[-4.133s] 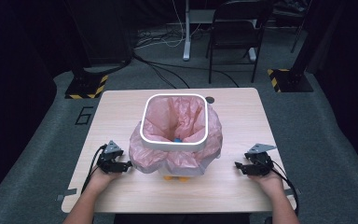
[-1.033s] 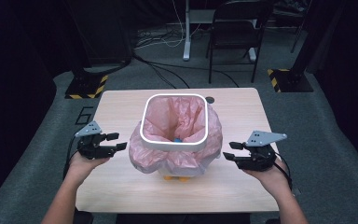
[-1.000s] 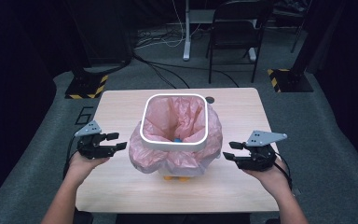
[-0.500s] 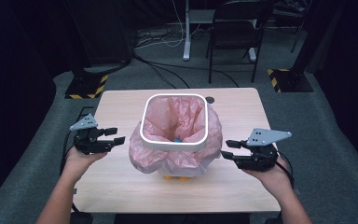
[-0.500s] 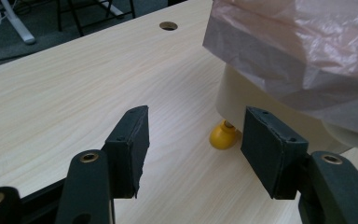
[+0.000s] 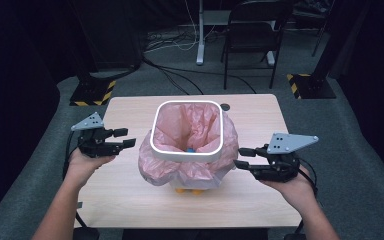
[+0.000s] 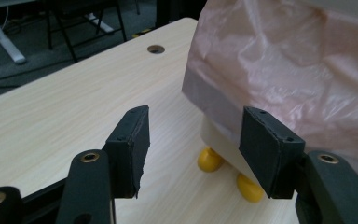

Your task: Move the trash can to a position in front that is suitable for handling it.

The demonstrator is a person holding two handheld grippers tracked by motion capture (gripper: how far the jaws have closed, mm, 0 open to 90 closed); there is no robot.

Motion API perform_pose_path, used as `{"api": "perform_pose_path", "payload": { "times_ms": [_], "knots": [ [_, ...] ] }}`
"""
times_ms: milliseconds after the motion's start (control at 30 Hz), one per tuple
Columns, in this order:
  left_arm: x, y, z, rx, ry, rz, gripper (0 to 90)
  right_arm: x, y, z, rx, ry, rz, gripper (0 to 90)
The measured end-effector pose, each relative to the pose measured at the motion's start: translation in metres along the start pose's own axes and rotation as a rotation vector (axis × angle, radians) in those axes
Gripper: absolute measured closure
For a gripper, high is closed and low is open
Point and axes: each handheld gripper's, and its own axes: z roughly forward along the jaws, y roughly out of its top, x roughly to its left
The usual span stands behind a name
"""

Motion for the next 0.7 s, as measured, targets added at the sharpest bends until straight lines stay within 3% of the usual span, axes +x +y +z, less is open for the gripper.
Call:
{"api": "perform_pose_path", "payload": {
  "times_ms": [233,700],
  "knots": [
    [-0.004,0.020,-0.003,-0.026,-0.008,0.022,42.1,0.007,0.015,0.000,-0.028,0.037,-0.030,57.8],
    [-0.005,0.043,-0.001,-0.028,-0.038,0.034,45.1,0.017,0.043,0.003,-0.072,0.104,-0.083,58.6]
  ]
}}
